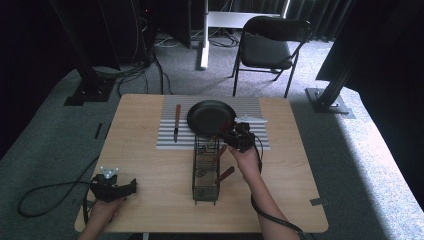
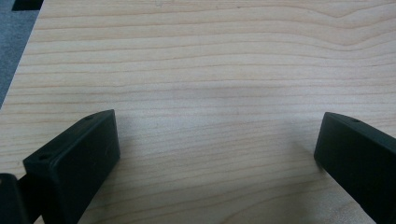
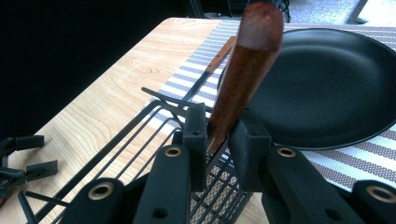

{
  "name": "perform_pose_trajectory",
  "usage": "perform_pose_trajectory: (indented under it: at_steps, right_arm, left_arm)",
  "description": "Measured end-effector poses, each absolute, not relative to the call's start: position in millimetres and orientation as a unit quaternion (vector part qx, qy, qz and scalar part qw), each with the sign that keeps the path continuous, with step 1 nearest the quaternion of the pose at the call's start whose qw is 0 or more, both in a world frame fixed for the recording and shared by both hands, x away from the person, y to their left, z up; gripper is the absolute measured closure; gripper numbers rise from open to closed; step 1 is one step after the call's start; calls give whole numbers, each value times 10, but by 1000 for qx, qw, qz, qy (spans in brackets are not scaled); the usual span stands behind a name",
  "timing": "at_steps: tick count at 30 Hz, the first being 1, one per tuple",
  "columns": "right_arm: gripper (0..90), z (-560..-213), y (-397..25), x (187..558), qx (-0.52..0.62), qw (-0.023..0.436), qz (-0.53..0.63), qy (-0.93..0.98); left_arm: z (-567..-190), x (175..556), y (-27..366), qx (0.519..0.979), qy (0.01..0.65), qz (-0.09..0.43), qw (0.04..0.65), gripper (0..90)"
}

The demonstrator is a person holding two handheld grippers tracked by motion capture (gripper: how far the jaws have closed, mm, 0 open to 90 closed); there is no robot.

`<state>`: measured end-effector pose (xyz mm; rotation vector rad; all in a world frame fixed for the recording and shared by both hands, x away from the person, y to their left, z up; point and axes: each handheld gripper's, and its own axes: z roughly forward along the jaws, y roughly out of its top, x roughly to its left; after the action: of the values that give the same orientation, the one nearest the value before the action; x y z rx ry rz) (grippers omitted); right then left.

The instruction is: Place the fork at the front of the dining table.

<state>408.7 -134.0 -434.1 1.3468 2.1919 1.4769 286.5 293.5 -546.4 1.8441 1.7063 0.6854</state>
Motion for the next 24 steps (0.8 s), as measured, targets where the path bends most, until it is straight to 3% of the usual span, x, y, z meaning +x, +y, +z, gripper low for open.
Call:
perform_pose_trajectory:
  at_steps: [4, 24]
  right_arm:
    - [805, -4326, -1350, 4080, 450, 69, 509, 731]
    - [807, -3895, -1435, 3893, 419, 100, 519, 739]
  left_arm:
    - [-5463, 2865, 2935, 683, 632, 254, 265, 0]
    - [-5464, 2866, 2935, 683, 632, 254, 265, 0]
